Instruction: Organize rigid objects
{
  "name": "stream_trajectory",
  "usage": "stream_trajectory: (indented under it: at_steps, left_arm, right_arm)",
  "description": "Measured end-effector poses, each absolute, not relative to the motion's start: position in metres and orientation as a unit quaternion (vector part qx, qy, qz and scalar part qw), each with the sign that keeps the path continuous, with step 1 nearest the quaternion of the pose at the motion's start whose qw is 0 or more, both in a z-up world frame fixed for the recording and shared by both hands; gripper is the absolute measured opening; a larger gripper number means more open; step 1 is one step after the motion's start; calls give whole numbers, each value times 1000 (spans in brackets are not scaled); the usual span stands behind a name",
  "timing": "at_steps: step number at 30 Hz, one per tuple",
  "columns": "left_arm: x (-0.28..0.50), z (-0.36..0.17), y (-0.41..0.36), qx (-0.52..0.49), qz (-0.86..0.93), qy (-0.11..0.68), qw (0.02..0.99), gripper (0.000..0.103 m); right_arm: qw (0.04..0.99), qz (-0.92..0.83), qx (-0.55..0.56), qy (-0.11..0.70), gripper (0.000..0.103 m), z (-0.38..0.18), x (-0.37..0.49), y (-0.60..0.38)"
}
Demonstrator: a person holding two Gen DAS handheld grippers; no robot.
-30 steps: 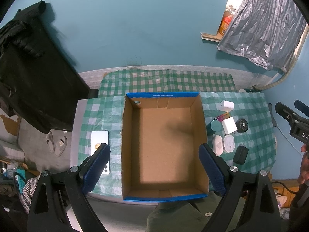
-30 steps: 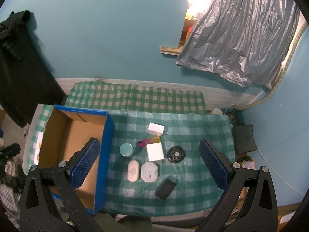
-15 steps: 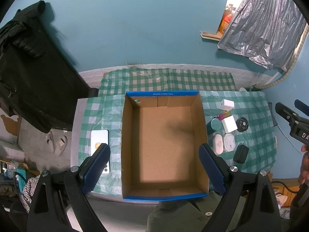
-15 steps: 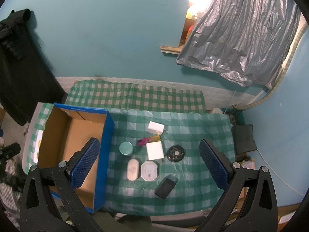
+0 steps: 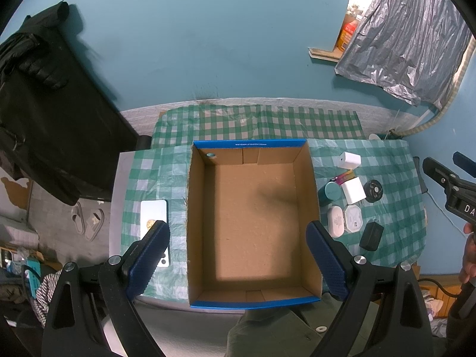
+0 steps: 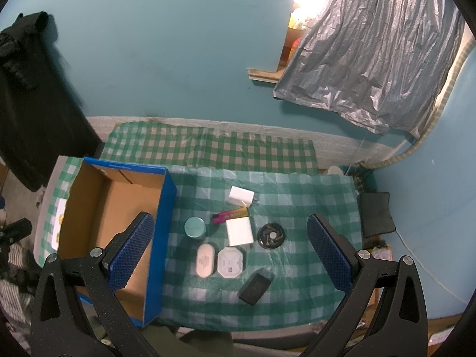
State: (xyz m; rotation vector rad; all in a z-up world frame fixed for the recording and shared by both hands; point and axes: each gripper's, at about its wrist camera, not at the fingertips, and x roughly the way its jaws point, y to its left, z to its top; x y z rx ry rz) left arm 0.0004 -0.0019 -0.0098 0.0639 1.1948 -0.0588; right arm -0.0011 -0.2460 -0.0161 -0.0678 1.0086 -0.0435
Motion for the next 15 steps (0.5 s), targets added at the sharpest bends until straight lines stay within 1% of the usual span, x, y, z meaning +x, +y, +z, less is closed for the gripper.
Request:
stream_trajectory:
  at_steps: [15]
  left_arm:
    - [-5,-18,7,31,-20,569,821,94]
  right_arm:
    - [873,-19,-35,486,102,-25,-9,-247]
